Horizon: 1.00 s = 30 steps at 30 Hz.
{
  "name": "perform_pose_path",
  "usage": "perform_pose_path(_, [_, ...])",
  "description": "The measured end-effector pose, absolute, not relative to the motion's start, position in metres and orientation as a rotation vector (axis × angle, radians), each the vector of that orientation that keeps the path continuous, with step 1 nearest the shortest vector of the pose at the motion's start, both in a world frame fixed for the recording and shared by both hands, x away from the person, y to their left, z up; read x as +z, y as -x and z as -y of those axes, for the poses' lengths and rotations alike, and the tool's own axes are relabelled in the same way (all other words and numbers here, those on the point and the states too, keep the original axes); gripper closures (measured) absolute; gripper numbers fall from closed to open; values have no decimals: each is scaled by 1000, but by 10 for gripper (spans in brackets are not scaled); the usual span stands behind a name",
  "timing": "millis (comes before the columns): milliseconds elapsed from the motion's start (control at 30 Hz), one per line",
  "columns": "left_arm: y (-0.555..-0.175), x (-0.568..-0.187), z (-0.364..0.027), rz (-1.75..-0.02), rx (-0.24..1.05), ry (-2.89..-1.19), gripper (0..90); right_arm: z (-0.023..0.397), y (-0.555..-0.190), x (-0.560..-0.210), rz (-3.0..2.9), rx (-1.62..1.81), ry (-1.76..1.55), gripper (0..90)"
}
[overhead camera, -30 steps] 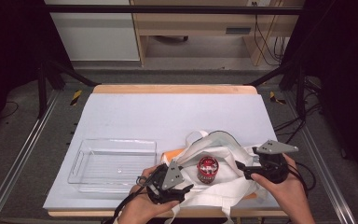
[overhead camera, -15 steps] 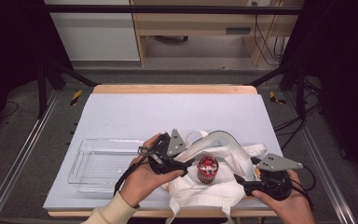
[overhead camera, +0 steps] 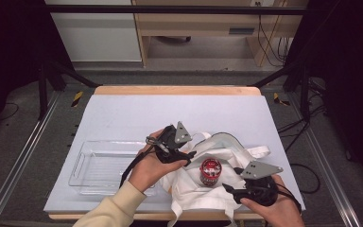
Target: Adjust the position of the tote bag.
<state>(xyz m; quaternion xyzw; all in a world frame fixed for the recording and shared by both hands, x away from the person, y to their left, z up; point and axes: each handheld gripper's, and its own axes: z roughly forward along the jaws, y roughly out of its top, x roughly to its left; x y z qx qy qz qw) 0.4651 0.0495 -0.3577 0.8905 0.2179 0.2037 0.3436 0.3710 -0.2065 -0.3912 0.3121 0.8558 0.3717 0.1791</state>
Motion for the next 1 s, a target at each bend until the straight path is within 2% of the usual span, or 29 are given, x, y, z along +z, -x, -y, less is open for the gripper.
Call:
perform_pose_path(67, [-472,-366,-43,-580,516,-2351,411,202,-378,-403,-2471,1039,-898,363])
perform_pose_path(100, [-475,-368,-41,-596,508,-2368,423,201,-381,-407,-2484,1042,-911,317])
perform_pose_path(133, [-477,-371,-39,-614,496,-2381,433,201,-384,-410,-2485,1059,-938,308])
perform_pose_path(233, [-481,-377,-36,-613,457,-2412,557,202,-386,-415,-2499,1074,-949,307])
perform_pose_path(267, [-482,-380,-35,-607,448,-2431,557,203,-385,-417,-2505,1074,-946,307])
perform_pose_path(367, [-487,-387,-31,-597,415,-2483,730,203,-385,-426,-2555,1066,-942,325])
perform_pose_path(400, [-492,-390,-30,-616,403,-2494,827,200,-384,-431,-2595,1034,-926,371])
perform_pose_path(433, [-492,-390,-30,-616,403,-2494,853,200,-384,-431,-2595,1034,-926,371])
perform_pose_path(467, [-494,-390,-31,-631,394,-2492,870,199,-382,-434,-2621,1029,-898,467])
perform_pose_path(500, [-497,-390,-32,-649,390,-2485,870,199,-382,-434,-2621,1029,-898,467])
perform_pose_path(533, [-500,-390,-33,-663,389,-2486,874,200,-379,-435,-2629,1016,-882,568])
perform_pose_path(567, [-502,-390,-34,-675,390,-2482,874,200,-379,-435,-2629,1016,-882,568])
perform_pose_path(600, [-508,-391,-37,-706,395,-2474,876,201,-377,-437,-2630,1006,-870,657])
perform_pose_path(633, [-508,-391,-37,-706,395,-2474,876,202,-375,-437,-2626,1000,-865,703])
perform_pose_path(667, [-510,-392,-37,-721,395,-2469,876,202,-375,-437,-2626,1000,-865,703])
perform_pose_path(733, [-518,-395,-39,-754,394,-2473,878,204,-371,-439,-2618,992,-846,814])
perform_pose_path(800, [-521,-397,-39,-765,393,-2477,878,204,-370,-442,-2624,972,-828,865])
perform_pose_path(1000, [-534,-406,-40,-836,402,-2482,877,206,-363,-439,-2640,939,-773,899])
